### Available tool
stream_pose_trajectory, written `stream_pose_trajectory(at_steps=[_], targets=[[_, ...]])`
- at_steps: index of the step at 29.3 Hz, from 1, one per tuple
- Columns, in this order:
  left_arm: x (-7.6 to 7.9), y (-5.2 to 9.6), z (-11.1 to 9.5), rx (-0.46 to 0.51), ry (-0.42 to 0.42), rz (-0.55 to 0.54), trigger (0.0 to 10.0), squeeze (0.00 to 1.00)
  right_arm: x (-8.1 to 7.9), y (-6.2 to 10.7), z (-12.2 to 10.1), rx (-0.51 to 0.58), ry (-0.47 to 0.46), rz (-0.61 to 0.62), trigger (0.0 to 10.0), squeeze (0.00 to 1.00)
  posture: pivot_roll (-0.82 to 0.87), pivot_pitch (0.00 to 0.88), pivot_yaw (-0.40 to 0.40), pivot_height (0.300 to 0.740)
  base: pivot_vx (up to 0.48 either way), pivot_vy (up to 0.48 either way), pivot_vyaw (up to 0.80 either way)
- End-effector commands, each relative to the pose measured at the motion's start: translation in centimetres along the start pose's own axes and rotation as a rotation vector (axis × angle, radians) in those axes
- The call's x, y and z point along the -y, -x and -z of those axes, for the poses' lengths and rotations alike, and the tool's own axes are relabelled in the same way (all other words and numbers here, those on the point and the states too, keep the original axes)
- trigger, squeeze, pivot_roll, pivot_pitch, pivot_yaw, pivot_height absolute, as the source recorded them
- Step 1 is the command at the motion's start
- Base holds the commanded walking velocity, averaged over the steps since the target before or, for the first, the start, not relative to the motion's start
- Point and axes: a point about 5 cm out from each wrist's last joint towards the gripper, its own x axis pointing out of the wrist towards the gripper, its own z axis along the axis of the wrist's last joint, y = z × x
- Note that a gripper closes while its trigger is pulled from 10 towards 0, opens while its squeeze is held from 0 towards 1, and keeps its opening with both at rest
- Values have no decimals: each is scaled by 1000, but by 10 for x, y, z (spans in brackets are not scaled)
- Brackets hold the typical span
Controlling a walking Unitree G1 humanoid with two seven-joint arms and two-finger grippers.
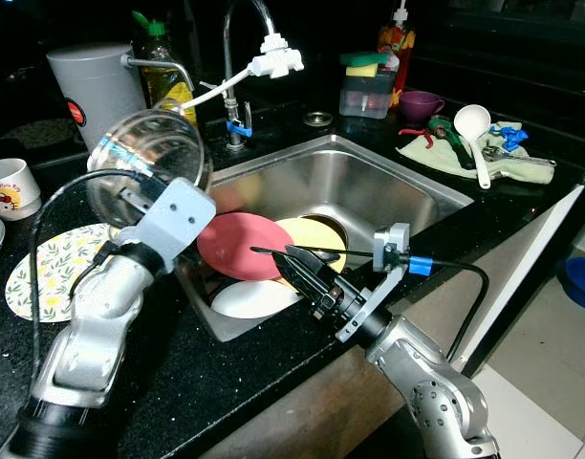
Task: Kitchen organization
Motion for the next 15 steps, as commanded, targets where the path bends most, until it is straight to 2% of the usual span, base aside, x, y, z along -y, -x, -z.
stream_pose_trajectory(at_steps=[1,3,6,8,11,13,14,15], targets=[[1,-6,-11,55,-55,53,10000,0,2,2,2,-9,-10,10,10000,0,-12,0,10,740,0,0,-800],[1,-10,-16,74,-95,135,10000,0,2,2,1,-4,-8,11,10000,0,-15,0,13,740,0,0,-800],[2,-12,-16,72,-132,188,10000,0,2,1,1,-1,-9,11,10000,0,-15,0,14,740,0,0,-800],[5,-13,-12,47,-158,254,10000,0,1,1,1,6,-13,14,10000,0,-15,0,16,740,0,0,-222],[9,-12,9,-63,-215,361,10000,0,1,1,0,9,-15,16,10000,0,-14,0,18,740,0,0,0],[7,-12,23,-133,-239,385,10000,0,1,1,0,10,-15,16,10000,0,-14,0,18,740,0,0,0],[7,-12,23,-133,-239,385,10000,0,1,1,0,10,-15,16,10000,0,-14,0,18,740,0,0,0],[7,-11,33,-189,-248,406,10000,0,1,1,0,11,-15,16,10000,0,-13,0,19,740,0,0,0]])
